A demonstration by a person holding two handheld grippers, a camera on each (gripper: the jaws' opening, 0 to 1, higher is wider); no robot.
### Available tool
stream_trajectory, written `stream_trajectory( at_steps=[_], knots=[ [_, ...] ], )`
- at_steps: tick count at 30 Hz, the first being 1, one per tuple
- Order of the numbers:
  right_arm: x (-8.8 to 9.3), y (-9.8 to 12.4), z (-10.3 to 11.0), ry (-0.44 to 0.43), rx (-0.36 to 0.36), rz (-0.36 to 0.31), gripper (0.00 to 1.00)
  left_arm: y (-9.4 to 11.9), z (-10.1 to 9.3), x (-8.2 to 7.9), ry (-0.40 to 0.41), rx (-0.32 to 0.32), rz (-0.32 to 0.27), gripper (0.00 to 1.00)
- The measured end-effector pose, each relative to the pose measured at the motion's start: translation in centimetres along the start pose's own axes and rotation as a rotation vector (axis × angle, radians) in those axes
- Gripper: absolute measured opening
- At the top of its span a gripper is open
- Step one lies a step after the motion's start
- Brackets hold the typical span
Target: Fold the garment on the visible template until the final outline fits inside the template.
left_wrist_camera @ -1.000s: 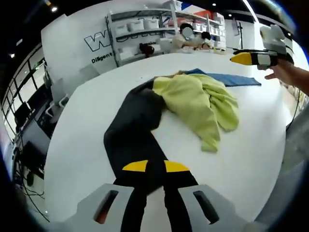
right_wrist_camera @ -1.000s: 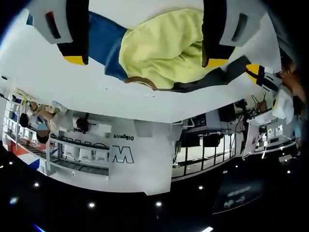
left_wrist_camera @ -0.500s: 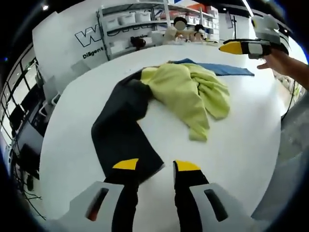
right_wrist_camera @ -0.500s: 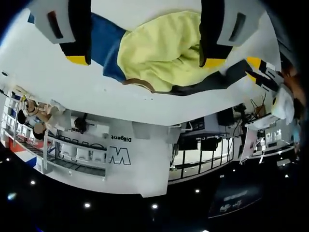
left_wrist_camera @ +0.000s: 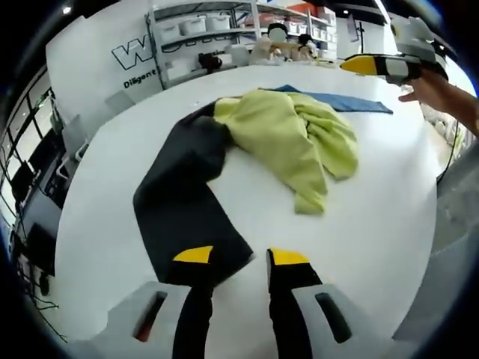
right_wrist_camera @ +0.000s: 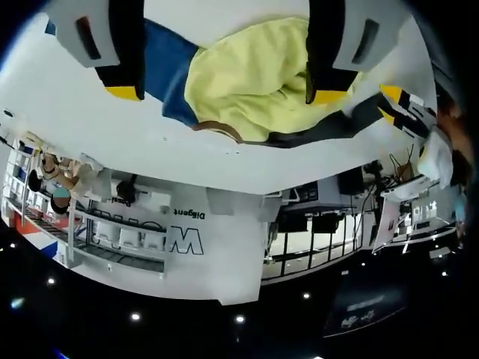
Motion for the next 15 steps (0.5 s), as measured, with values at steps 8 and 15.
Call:
stream_trajectory(
  at_steps=[8,15],
  knots=[
    [0.07,-0.03,-0.13,-0.002,0.002,0.002,0.88,0.19,0.17,0.11,0.001,-0.007,-0.001,0.07],
    [0.07,0.05,-0.25,0.000,0.006,0.000,0.87,0.07,0.54,0.39,0.008,-0.019,0.009,0.00]
  ],
)
Point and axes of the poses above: the point that each gripper's makers call its tool centre point, and the gripper's own axes: y roughly backward along the fingers, z roughly to its left, x roughly out of its underside, the point moved 10 cm from there along y, roughly backward along the fingers, and after that the axes turned 12 degrees about y, right-handed, at the moved point
